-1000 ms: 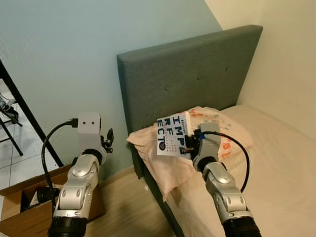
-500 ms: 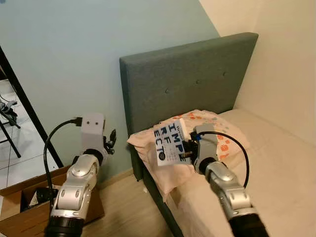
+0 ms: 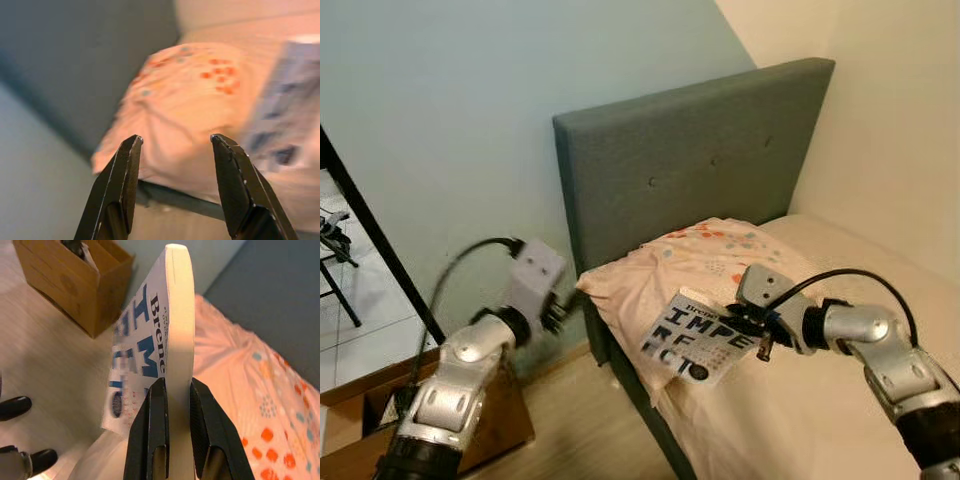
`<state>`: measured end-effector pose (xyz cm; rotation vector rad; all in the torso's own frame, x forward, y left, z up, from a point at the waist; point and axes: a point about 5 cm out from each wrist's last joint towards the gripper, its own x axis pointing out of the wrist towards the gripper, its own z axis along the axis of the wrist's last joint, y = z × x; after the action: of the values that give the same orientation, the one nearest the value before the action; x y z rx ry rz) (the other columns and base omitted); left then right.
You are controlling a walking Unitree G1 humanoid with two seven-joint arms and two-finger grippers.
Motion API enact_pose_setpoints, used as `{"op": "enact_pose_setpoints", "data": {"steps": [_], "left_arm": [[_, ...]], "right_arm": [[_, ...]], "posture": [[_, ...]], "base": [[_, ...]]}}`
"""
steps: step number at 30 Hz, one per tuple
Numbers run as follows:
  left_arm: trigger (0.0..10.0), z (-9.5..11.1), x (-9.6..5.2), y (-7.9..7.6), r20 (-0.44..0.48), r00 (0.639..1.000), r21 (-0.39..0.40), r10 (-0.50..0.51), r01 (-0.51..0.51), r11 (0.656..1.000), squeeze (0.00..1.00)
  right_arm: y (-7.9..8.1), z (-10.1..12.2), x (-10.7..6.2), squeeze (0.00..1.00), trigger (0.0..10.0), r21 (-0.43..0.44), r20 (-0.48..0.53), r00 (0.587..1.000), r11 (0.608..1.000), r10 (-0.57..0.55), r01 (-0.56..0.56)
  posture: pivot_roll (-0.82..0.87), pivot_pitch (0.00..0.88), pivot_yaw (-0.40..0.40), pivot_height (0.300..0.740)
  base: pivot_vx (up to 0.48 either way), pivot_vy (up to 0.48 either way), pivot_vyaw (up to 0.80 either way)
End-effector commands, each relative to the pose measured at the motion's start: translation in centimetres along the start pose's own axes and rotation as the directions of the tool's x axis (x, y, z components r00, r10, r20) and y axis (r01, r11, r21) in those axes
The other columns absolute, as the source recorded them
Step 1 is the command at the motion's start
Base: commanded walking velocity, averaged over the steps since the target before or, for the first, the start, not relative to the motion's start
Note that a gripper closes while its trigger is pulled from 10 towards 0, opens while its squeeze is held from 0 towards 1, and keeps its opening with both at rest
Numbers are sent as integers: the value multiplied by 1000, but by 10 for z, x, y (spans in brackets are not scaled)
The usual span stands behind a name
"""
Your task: Clean up the room
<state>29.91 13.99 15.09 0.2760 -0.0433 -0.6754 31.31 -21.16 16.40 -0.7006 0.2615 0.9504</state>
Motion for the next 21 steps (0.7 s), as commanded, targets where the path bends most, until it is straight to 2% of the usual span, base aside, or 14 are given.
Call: {"op": "enact_pose_setpoints", "data": {"steps": [1, 4, 8, 9, 10, 12, 13, 14, 15, 21], "left_arm": [[10000, -3, -4, -8, 10, 993, -49, -117, 117, 992, 0], [10000, -5, 0, -21, 36, 971, -127, -236, 238, 963, 0], [10000, -6, 2, -24, 45, 967, -144, -249, 253, 957, 0], [10000, -5, 6, -24, 62, 966, -160, -250, 257, 953, 20], [10000, -3, 11, -24, 82, 963, -188, -258, 269, 945, 196], [10000, -2, 12, -24, 82, 961, -190, -263, 274, 943, 196], [10000, -2, 12, -24, 73, 960, -166, -270, 279, 946, 98], [10000, -2, 12, -24, 73, 960, -166, -270, 279, 946, 98], [10000, -2, 12, -24, 67, 959, -144, -274, 281, 949, 0], [10000, 1, 10, -26, 81, 946, -112, -314, 322, 940, 0]], "right_arm": [[0, 12, 1, 0, 10000, -73, 10, 997, 994, 80, -79], [8, 25, 6, 0, 10000, -92, 62, 977, 976, 205, -199], [11, 29, 8, 0, 10000, -100, 80, 966, 966, 245, -237], [11, 31, 11, 0, 10000, -137, 74, 955, 952, 287, -275], [10, 33, 18, 0, 10000, -218, 58, 948, 931, 312, -293], [9, 34, 20, 0, 10000, -240, 58, 950, 928, 306, -284], [9, 35, 23, 0, 10000, -247, 73, 949, 927, 308, -282], [9, 35, 23, 0, 10000, -247, 73, 949, 927, 308, -282], [9, 36, 25, 0, 10000, -251, 84, 945, 925, 315, -286], [11, 35, 27, 0, 10000, -301, 58, 930, 894, 364, -331]], "posture": [[-109, 1, 59, 740], [-109, 8, 59, 740], [-111, 14, 60, 740], [-112, 15, 62, 740], [-110, 20, 63, 740], [-110, 20, 63, 740], [-101, 27, 60, 740], [-101, 27, 60, 740], [-101, 27, 60, 740], [-96, 31, 52, 740]], "base": [[0, 0, 0], [0, 0, 0], [0, 0, 0], [0, 0, 0], [0, 0, 0], [0, 0, 0], [0, 0, 0], [0, 0, 0], [0, 0, 0], [0, 0, 0]]}}
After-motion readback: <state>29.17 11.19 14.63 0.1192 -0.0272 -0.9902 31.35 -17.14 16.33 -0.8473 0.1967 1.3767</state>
